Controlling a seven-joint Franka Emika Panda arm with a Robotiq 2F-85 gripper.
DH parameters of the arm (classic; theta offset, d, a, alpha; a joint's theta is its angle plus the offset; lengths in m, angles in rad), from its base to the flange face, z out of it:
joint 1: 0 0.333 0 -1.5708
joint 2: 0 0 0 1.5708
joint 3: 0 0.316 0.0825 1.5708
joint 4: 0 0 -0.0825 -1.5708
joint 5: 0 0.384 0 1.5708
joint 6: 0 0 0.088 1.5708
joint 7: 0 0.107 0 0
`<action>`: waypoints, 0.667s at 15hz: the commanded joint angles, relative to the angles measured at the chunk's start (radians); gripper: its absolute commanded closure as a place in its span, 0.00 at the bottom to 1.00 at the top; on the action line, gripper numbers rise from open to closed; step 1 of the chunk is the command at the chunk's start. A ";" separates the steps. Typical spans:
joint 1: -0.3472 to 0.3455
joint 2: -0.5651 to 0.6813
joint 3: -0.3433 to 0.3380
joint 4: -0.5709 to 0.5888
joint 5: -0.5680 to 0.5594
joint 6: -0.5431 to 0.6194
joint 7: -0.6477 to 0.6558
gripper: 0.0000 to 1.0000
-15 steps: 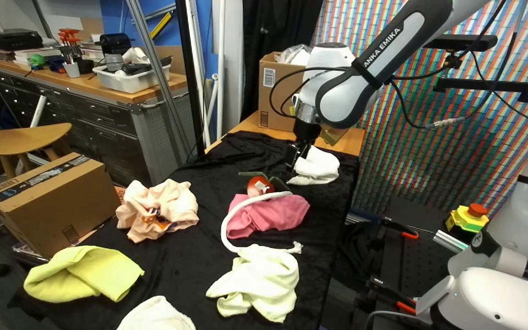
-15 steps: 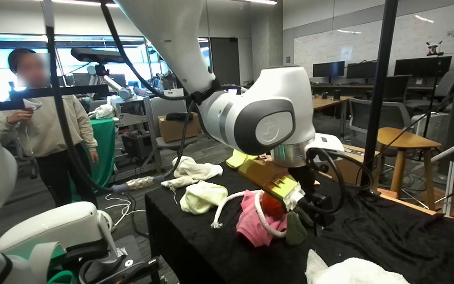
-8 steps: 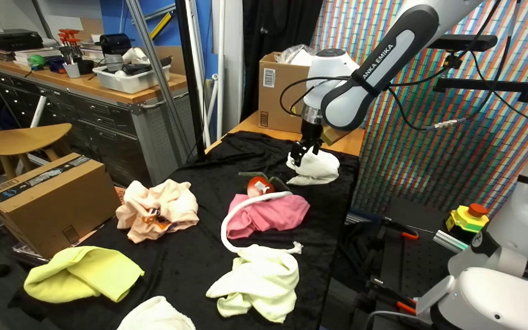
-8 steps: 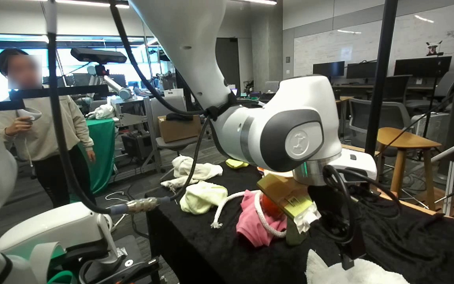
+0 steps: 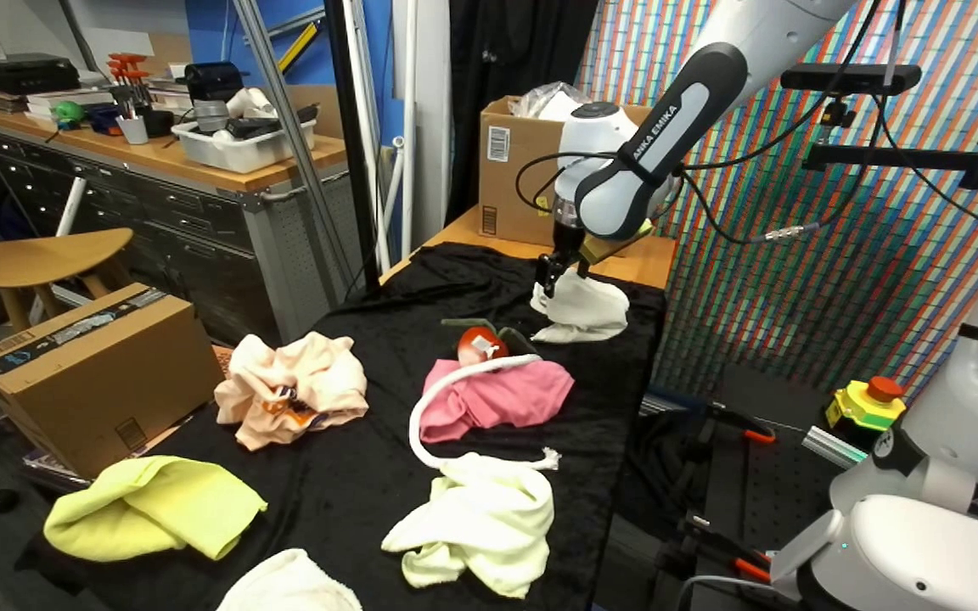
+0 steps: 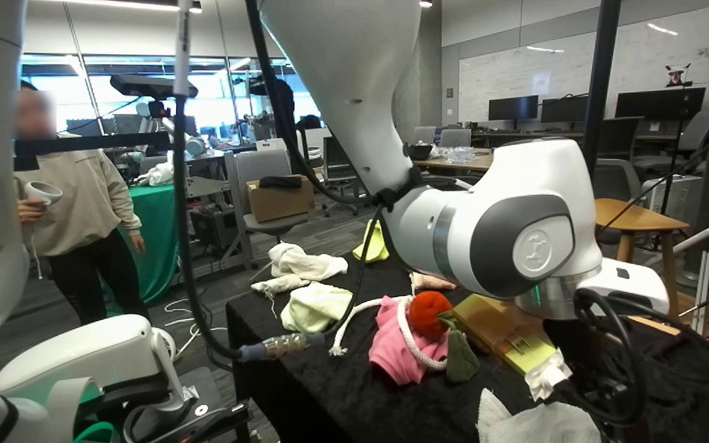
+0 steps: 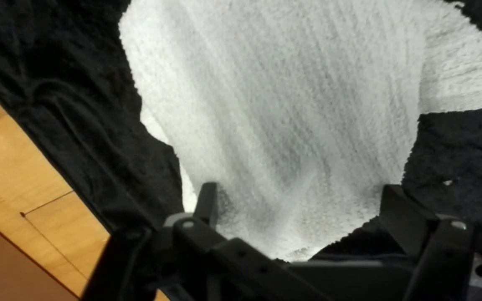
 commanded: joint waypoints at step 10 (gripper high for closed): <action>-0.030 0.165 -0.015 0.169 0.068 -0.029 -0.045 0.42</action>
